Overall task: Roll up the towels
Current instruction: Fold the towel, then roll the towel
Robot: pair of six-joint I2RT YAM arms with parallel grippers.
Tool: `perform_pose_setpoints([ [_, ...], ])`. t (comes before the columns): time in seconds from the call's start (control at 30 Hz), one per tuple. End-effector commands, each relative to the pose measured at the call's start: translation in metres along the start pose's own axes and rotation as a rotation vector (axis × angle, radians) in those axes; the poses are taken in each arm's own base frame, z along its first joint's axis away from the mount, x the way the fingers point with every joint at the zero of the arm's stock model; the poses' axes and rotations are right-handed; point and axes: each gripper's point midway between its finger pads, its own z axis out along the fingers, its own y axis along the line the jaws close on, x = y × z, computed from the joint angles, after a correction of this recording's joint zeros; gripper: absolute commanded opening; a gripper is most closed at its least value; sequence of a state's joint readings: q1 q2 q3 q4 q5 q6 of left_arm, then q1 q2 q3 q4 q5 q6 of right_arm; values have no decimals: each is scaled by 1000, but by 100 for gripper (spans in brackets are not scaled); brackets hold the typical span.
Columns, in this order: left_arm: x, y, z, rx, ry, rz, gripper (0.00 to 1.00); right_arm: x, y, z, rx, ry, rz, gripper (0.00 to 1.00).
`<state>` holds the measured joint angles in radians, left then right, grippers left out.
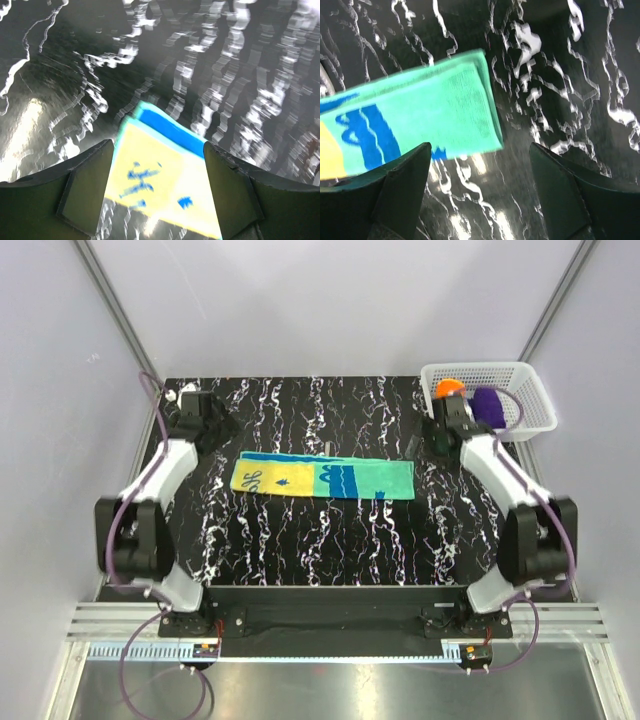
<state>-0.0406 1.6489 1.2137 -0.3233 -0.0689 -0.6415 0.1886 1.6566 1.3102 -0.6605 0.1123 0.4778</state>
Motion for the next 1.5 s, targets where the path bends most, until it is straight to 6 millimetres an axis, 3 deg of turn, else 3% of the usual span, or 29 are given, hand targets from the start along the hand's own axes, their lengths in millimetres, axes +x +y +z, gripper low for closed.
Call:
perform_pose_setpoints([
  [0.0, -5, -22, -48, 53, -114, 80, 78, 35, -19, -10, -16, 6, 48, 86],
  [0.03, 3, -26, -53, 75, -110, 92, 78, 37, -9, -12, -87, -4, 62, 86],
  [0.07, 25, -32, -58, 102, -82, 118, 77, 46, -8, -8, -105, 13, 81, 84],
  [0.1, 34, -41, -61, 140, -76, 128, 77, 60, -13, -1, -101, 39, 85, 84],
  [0.13, 57, -46, -61, 160, -39, 159, 77, 69, -6, 3, -141, 84, 84, 84],
  [0.2, 75, -57, -62, 196, -21, 177, 77, 80, -6, 11, -150, 122, 81, 80],
  [0.23, 95, -61, -62, 210, 13, 201, 76, 84, -2, 17, -166, 139, 87, 78],
  [0.43, 153, -81, -63, 263, 98, 275, 75, 95, 6, 37, -204, 181, 118, 68],
  [0.67, 180, -98, -65, 281, 125, 327, 75, 102, -3, 51, -158, 174, 144, 60],
  [0.83, 196, -123, -75, 342, 127, 353, 75, 106, -13, 61, -102, 176, 153, 53],
  [1.17, 220, -155, -74, 450, 162, 355, 74, 98, -33, 58, -1, 118, 140, 50],
  [1.33, 234, -171, -75, 505, 176, 367, 74, 95, -33, 59, 0, 109, 129, 35],
  [1.47, 244, -172, -71, 503, 192, 373, 73, 91, -32, 61, 1, 103, 116, 26],
])
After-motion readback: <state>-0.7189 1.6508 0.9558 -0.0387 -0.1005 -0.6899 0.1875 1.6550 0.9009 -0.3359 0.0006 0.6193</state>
